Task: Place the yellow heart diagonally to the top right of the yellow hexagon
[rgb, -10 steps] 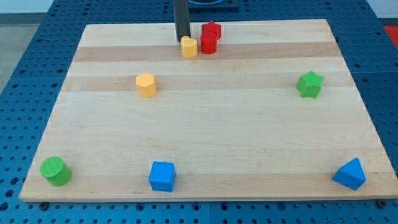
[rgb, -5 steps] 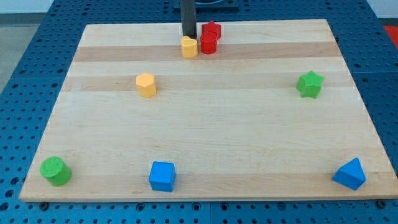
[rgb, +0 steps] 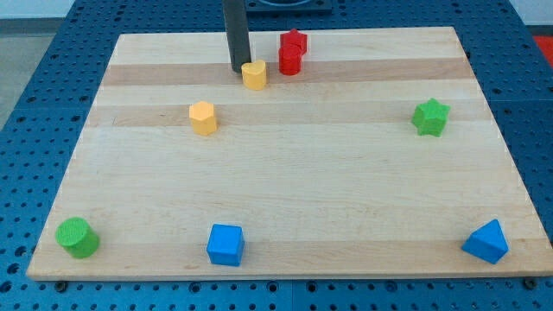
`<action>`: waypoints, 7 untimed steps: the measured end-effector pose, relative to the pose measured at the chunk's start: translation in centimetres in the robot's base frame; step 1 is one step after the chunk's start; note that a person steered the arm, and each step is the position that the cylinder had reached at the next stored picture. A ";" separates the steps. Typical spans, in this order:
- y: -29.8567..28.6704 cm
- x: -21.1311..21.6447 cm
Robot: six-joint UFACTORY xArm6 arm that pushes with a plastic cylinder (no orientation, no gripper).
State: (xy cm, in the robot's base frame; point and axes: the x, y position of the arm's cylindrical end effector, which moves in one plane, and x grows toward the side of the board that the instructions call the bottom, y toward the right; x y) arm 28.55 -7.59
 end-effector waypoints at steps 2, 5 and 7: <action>0.3 -1.2; 0.6 4.3; -0.3 6.8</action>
State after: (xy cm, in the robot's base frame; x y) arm 35.31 -7.86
